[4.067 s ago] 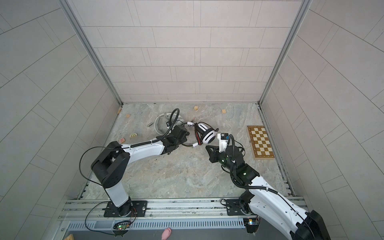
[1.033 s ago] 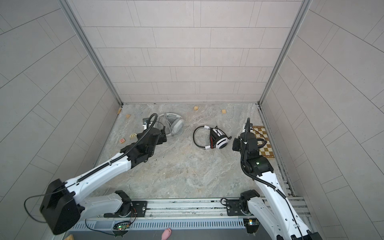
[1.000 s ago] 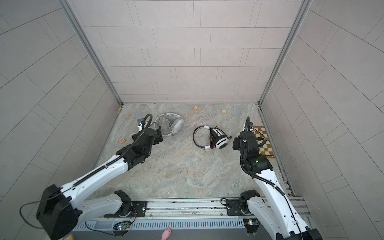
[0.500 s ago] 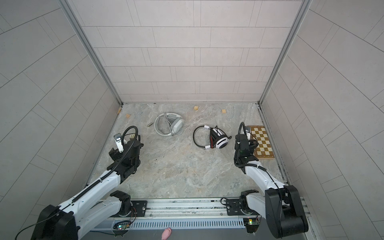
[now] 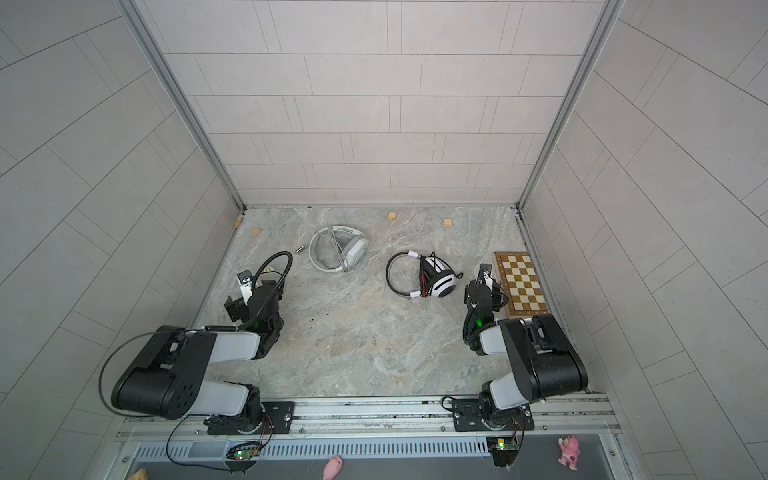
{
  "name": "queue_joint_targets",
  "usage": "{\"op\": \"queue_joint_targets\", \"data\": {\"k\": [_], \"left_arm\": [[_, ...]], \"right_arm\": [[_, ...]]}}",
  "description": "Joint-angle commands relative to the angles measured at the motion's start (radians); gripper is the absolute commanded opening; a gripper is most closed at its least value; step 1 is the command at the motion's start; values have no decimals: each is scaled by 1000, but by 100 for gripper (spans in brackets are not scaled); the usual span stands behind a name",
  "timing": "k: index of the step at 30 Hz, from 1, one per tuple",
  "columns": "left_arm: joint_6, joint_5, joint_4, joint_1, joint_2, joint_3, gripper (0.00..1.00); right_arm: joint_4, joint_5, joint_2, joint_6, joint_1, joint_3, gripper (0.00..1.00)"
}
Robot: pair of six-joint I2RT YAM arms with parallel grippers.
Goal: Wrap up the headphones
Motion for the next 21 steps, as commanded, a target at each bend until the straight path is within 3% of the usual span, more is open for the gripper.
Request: {"op": "queue_joint_targets", "data": {"k": [1,3,8,10,12,18,19,20,21], "left_arm": [[93,102,252,6,52,-15,100],[85,153,171,8,30,2,100],[123,262,51,10,123,115,100],[131,248,109,15,146,110,100],[110,248,22,17,122,132,100],[126,251,76,19,140,123,100],[128,251,81,18,144,121,100],[123,251,68,19,138,123,100],[124,251,71,19,138,122,100]], "right_arm": [[157,-84,41,-47,-2,-2,47],[252,-77,101,-63,0,-2,49],[49,-68,76,-48,-2,84,51],[-46,-86,61,-47,-2,121,51],[-19,-89,68,-55,-2,116,51],[-23,-91,66,-56,0,115,57],[-24,-90,66,-58,0,115,66],[-22,-91,66,-58,0,115,95],[-22,-91,66,-59,0,115,99]]}}
